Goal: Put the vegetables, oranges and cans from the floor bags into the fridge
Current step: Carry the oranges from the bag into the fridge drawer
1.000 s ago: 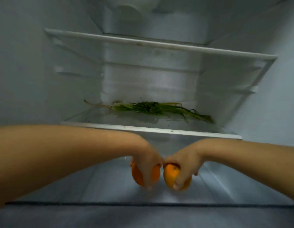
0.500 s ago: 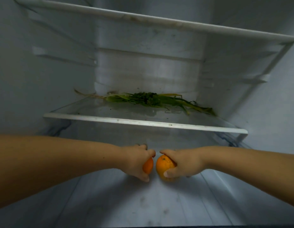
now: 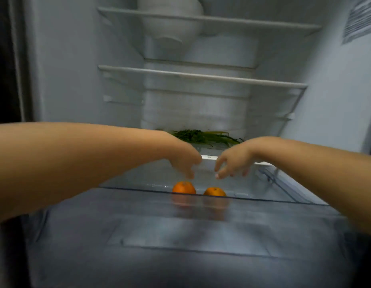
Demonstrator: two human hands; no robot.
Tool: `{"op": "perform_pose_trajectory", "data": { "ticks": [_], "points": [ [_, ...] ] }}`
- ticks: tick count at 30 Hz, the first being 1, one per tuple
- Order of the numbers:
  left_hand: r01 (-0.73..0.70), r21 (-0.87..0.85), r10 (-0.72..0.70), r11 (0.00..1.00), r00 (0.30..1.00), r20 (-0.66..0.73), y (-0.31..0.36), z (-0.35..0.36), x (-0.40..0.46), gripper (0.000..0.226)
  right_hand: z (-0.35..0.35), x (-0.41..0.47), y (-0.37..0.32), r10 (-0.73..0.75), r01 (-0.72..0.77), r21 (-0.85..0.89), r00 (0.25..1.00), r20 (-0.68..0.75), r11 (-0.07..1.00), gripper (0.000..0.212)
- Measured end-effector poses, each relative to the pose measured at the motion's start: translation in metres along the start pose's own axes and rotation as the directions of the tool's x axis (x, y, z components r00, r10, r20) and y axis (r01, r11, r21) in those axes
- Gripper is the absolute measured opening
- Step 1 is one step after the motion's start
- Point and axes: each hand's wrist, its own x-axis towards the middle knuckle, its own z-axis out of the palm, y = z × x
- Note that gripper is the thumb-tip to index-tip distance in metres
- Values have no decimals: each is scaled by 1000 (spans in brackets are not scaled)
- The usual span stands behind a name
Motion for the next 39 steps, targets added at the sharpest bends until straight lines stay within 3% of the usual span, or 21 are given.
{"op": "perform_pose_trajectory", "data": {
  "ticks": [5, 9, 11, 15, 19, 25, 32, 39],
  "points": [
    [245, -67, -254, 967, 930, -267, 27, -25, -82, 33, 1, -80, -24, -168, 163, -41, 945, -281, 986, 31],
    [343, -196, -396, 918, 803, -446, 62, -21, -156, 29, 31, -148, -34, -292, 242, -164, 815, -500, 956, 27],
    [349, -225, -415, 910, 776, -475, 81, -13, -188, 28, 54, -175, -32, -333, 244, -229, 750, -571, 942, 29],
    [366, -205, -419, 908, 817, -396, 110, -1, -243, 25, 92, -214, -26, -349, 286, -201, 762, -545, 937, 28],
    [427, -274, -504, 862, 781, -370, 135, 15, -294, 26, 122, -239, -37, -388, 321, -219, 756, -527, 922, 29],
    [560, -271, -611, 783, 774, -167, 166, 124, -397, 26, 202, -257, -121, -589, 490, -326, 693, -416, 808, 23],
    [773, -326, -793, 545, 601, 100, 213, 243, -594, 32, 322, -315, -306, -811, 734, -346, 528, -252, 585, 29],
    [938, -267, -891, 220, 305, 337, 302, 322, -835, 34, 478, -476, -496, -947, 909, -266, 313, -72, 321, 37]
  ]
}}
